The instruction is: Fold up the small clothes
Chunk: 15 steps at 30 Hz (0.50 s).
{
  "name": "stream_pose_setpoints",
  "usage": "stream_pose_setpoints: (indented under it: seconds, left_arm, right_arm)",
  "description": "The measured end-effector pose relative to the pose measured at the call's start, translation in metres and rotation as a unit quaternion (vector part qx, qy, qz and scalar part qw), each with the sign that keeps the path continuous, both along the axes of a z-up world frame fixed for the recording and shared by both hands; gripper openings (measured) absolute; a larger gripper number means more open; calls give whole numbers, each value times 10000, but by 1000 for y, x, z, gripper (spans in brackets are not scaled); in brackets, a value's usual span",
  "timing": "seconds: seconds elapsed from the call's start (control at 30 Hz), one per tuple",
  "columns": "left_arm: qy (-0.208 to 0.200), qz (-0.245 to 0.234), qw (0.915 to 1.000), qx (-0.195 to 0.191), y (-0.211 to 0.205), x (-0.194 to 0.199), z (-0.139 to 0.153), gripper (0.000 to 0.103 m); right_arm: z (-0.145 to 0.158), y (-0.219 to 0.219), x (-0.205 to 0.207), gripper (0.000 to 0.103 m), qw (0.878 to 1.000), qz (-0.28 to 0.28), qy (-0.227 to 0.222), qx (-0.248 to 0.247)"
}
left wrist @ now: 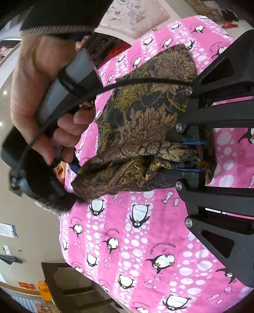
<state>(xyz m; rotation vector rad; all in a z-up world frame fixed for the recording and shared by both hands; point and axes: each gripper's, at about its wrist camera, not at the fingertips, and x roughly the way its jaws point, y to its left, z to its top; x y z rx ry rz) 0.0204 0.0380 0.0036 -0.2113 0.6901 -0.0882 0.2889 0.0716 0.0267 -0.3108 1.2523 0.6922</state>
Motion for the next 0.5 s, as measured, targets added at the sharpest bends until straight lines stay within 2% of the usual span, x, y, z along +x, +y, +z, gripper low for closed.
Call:
stream_pose_setpoints:
  seconds: [0.03, 0.1, 0.13, 0.23, 0.5]
  left_arm:
    - [-4, -5, 10000, -26, 1, 0, 1, 15]
    - [-29, -11, 10000, -71, 4, 1, 3, 14]
    - [-51, -18, 9999, -111, 6, 0, 5, 14]
    - [-189, -149, 9994, -238, 2, -3, 13, 14]
    - [-315, -729, 9968, -101, -49, 2, 24, 14]
  right_arm:
    - [-4, 1, 3, 33, 9999, -8, 32, -151]
    - [-10, -1, 10, 17, 9991, -78, 126, -386]
    - [-9, -2, 10, 13, 9992, -78, 85, -389]
    - [-2, -15, 11, 10, 9997, -71, 43, -226]
    - [25, -81, 12, 9, 9999, -93, -6, -37]
